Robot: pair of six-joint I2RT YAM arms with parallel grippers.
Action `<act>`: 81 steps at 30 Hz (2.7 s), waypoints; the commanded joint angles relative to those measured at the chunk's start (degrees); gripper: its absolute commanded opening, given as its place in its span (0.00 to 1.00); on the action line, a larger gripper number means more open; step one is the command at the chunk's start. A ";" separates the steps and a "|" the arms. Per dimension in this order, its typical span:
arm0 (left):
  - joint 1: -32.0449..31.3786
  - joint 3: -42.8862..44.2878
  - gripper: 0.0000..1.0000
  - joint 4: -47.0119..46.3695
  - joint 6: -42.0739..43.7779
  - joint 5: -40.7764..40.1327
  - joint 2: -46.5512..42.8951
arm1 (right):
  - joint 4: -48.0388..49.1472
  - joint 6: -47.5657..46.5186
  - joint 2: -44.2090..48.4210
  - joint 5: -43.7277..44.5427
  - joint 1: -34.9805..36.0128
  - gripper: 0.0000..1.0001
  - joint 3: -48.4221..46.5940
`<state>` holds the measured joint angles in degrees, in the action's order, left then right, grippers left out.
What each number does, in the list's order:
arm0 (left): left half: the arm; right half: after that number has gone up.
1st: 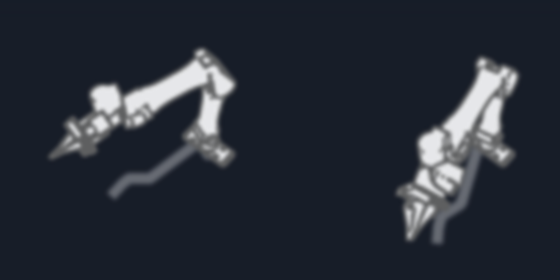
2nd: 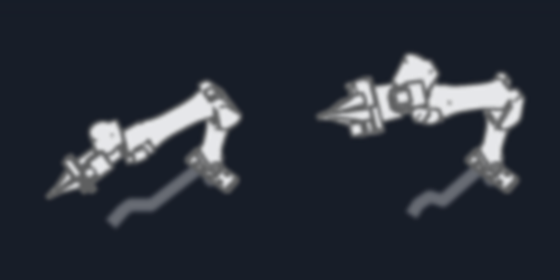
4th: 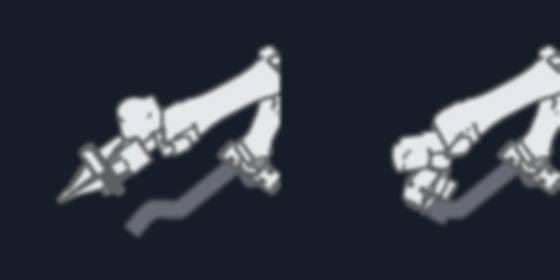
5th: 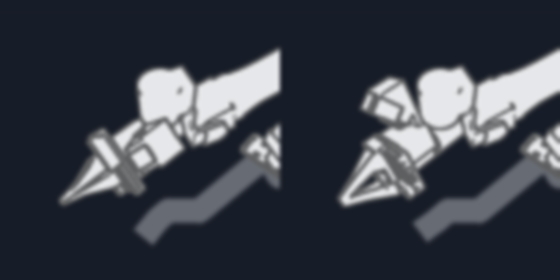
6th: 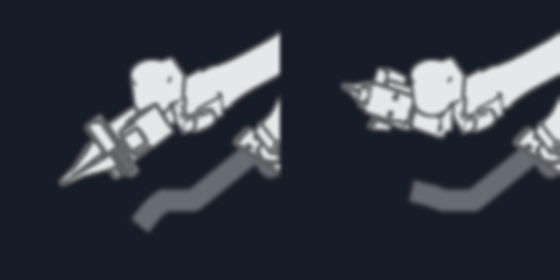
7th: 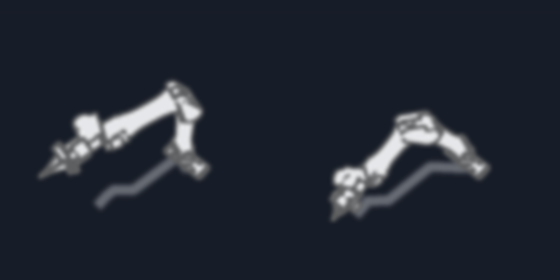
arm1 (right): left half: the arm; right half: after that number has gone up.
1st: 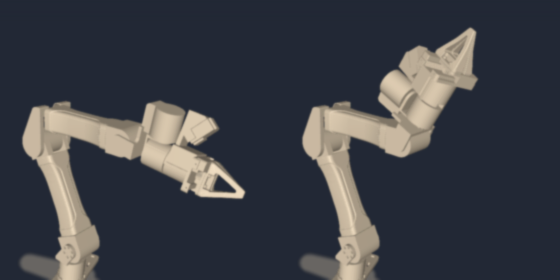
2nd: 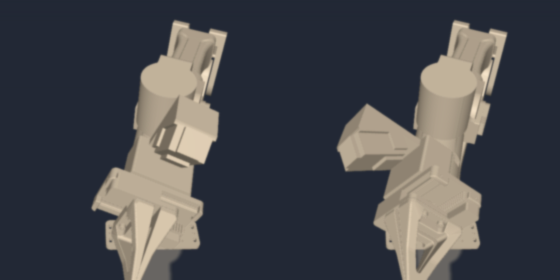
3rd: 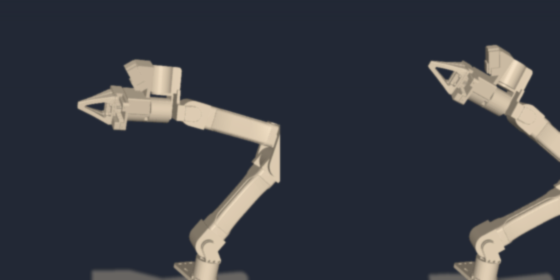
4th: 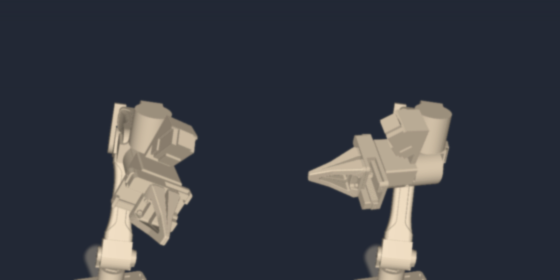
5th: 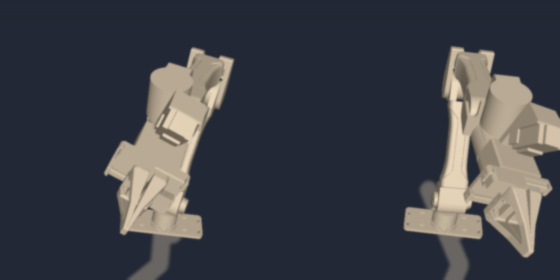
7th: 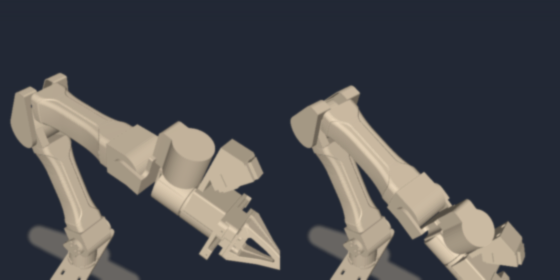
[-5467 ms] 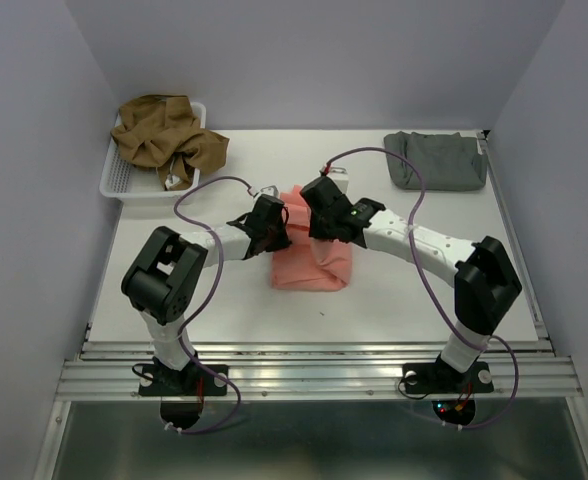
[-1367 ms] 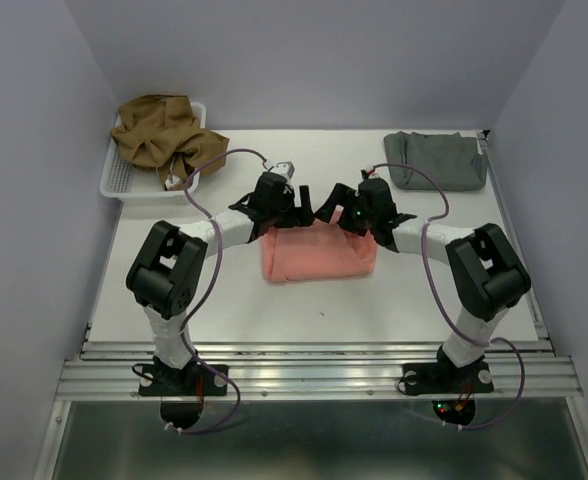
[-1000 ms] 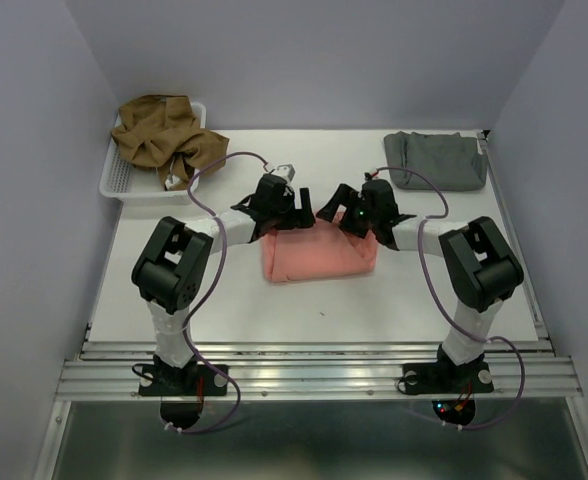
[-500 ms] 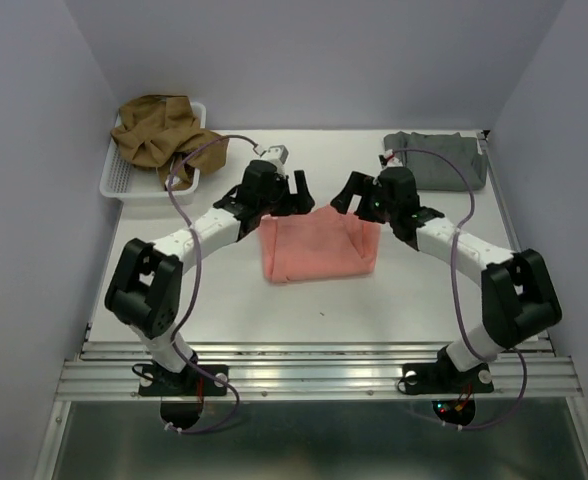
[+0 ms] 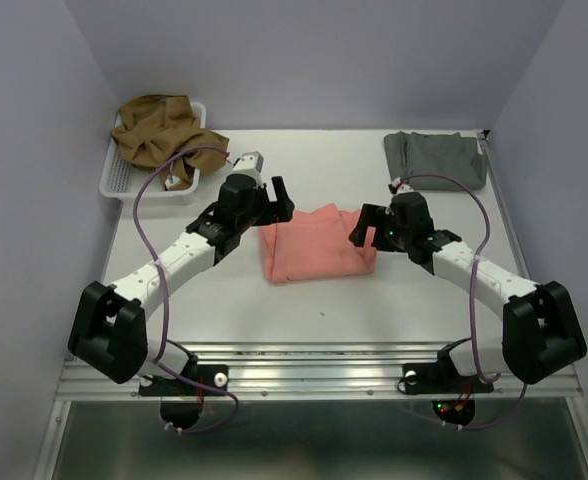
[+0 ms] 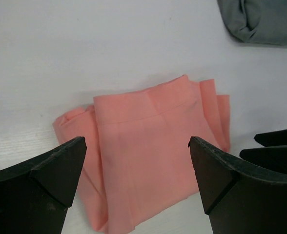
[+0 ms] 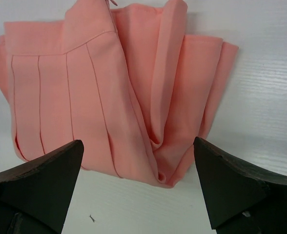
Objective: Fold and stack the skirts
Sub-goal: Neatly place the folded skirt to the corner
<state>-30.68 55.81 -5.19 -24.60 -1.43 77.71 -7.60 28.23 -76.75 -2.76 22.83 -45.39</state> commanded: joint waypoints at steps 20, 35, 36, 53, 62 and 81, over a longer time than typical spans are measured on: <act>0.09 -2.64 0.99 0.62 -1.15 -1.91 4.55 | -2.78 -9.95 -12.90 5.84 3.10 1.00 -9.81; 0.09 -2.72 0.99 0.53 -1.24 -1.82 5.70 | -4.01 -6.79 -18.61 13.21 4.77 1.00 -10.86; 0.09 -2.73 0.99 0.53 -1.24 -1.73 5.78 | -4.09 -6.35 -18.78 14.18 4.77 1.00 -10.69; 0.09 -2.46 0.99 0.71 -1.33 -1.64 5.78 | -4.18 -4.32 -27.04 12.70 4.77 0.99 -13.32; 0.18 -2.20 0.99 1.24 -1.24 -2.26 6.05 | -2.86 -6.25 -29.07 12.43 4.77 0.30 -14.73; 2.20 -1.94 0.99 5.54 -1.33 -9.20 -2.21 | 2.41 -24.70 -23.70 30.44 4.77 0.01 -26.76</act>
<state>-29.36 53.25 0.08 -25.91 -7.68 78.98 -8.86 10.41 -103.53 18.39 27.68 -67.35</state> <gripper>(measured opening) 0.986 0.251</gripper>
